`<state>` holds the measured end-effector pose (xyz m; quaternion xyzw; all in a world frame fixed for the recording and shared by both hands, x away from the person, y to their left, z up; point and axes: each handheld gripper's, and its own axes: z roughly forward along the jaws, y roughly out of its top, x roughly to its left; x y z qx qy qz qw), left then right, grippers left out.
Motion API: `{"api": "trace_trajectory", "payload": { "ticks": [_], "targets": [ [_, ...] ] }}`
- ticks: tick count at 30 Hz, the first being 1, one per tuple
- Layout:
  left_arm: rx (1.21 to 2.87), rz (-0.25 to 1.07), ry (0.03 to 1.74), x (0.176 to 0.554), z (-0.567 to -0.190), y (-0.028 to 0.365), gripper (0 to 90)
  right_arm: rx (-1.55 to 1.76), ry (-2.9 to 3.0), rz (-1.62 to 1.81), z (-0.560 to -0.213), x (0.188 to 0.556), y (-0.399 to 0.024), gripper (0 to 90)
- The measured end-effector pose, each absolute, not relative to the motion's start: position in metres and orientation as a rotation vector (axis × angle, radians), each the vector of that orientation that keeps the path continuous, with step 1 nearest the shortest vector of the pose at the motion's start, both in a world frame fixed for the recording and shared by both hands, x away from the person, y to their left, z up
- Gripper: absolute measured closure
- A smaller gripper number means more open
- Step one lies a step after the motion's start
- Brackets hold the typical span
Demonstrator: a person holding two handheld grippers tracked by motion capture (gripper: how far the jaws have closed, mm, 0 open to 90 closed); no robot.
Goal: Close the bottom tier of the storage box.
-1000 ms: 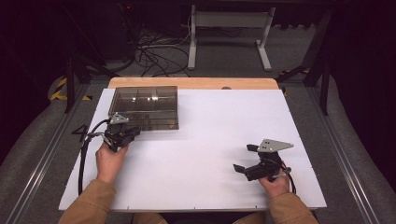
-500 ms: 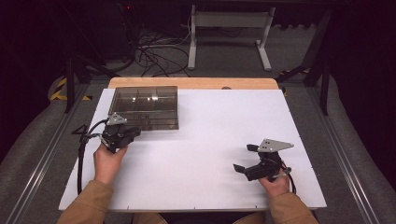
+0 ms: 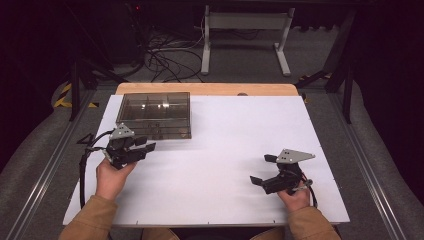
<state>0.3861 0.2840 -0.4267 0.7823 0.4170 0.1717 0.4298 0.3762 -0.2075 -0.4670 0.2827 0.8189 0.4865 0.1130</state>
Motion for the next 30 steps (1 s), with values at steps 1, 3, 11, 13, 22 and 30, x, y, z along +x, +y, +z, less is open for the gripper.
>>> {"api": "trace_trajectory", "payload": {
  "ticks": [1, 3, 11, 13, 22, 30],
  "targets": [
    [1.955, 0.423, 1.032, 0.384, -0.426, 0.283, 48.8, 0.829, 2.403, 1.428, -0.467, 0.376, -0.207, 0.7],
    [1.953, 0.408, 1.030, 0.379, -0.424, 0.283, 44.5, 0.828, 2.404, 1.428, -0.467, 0.376, -0.207, 0.7],
    [1.942, 0.407, 0.929, 0.353, -0.420, 0.283, 24.4, 0.826, 2.402, 1.440, -0.467, 0.375, -0.207, 0.6],
    [1.929, 0.396, 0.914, 0.348, -0.420, 0.284, 18.8, 0.820, 2.403, 1.437, -0.467, 0.376, -0.207, 0.6],
    [1.901, 0.365, 0.857, 0.332, -0.429, 0.286, 7.4, 0.814, 2.402, 1.438, -0.466, 0.375, -0.207, 0.5],
    [1.930, 0.381, 0.783, 0.325, -0.440, 0.282, 3.8, 0.787, 2.399, 1.447, -0.465, 0.373, -0.207, 0.5]
  ]
}}
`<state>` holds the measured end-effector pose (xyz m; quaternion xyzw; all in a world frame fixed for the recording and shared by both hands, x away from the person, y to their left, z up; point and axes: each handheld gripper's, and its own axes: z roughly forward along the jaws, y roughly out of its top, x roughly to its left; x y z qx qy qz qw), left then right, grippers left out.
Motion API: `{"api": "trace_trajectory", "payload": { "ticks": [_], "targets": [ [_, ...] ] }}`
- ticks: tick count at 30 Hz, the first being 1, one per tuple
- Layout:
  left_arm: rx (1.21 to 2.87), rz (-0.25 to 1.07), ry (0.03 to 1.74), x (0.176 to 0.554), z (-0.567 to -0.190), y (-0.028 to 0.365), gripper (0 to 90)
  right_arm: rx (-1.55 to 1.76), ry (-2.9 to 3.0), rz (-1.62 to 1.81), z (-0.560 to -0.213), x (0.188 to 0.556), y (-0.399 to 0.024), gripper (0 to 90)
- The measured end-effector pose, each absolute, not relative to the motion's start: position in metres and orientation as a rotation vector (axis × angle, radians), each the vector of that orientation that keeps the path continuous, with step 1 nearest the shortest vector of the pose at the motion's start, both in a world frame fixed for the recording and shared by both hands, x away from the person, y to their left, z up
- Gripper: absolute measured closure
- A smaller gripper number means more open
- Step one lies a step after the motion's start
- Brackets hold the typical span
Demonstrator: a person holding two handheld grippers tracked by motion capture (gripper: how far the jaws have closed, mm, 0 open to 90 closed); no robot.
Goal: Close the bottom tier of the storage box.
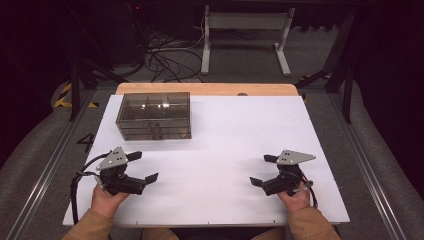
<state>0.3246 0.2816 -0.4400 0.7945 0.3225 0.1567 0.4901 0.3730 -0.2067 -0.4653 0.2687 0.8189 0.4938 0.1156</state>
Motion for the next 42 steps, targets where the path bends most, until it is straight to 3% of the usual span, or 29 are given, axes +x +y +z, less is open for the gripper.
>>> {"api": "trace_trajectory", "payload": {
  "ticks": [17, 22, 42],
  "targets": [
    [1.893, 0.312, 0.833, 0.322, -0.470, 0.280, 0.0, 0.780, 2.402, 1.453, -0.465, 0.372, -0.206, 0.4],
    [1.908, 0.388, 0.841, 0.324, -0.474, 0.286, 0.0, 0.786, 2.401, 1.462, -0.465, 0.372, -0.206, 0.4],
    [1.929, 0.400, 0.869, 0.326, -0.481, 0.288, 0.0, 0.777, 2.404, 1.462, -0.465, 0.371, -0.207, 0.4]
  ]
}}
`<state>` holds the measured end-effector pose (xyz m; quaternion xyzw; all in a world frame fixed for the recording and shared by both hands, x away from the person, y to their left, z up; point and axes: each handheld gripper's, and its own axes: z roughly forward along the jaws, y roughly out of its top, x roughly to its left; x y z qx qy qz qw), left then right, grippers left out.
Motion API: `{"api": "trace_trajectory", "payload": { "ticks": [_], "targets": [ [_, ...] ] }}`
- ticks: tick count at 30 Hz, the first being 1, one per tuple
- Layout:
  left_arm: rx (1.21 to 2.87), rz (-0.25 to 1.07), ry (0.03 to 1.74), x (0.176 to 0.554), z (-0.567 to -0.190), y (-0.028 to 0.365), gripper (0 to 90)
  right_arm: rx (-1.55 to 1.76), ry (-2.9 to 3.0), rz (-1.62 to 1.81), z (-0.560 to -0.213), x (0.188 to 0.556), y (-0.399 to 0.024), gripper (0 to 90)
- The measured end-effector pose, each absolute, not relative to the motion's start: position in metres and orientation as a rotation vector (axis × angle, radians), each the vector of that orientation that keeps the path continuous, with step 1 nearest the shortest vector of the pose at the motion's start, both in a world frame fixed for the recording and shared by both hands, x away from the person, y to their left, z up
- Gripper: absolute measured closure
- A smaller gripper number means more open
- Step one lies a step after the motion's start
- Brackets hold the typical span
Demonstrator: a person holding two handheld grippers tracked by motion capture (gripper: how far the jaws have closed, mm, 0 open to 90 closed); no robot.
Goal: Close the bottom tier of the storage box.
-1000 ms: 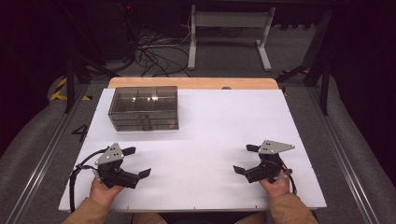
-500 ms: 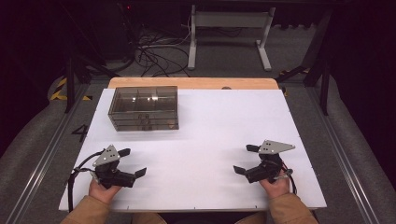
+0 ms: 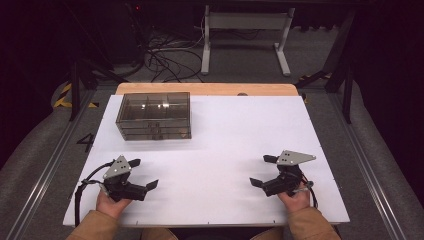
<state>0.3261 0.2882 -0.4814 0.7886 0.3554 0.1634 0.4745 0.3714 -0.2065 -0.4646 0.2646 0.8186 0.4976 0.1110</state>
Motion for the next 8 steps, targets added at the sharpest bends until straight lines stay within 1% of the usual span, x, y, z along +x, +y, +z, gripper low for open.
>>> {"api": "trace_trajectory", "payload": {
  "ticks": [8],
  "targets": [
    [1.912, 0.383, 0.897, 0.3239, -0.4811, 0.2922, 0.0, 0.776, 2.406, 1.469, -0.4648, 0.3719, -0.2058, 0.4]
  ]
}}
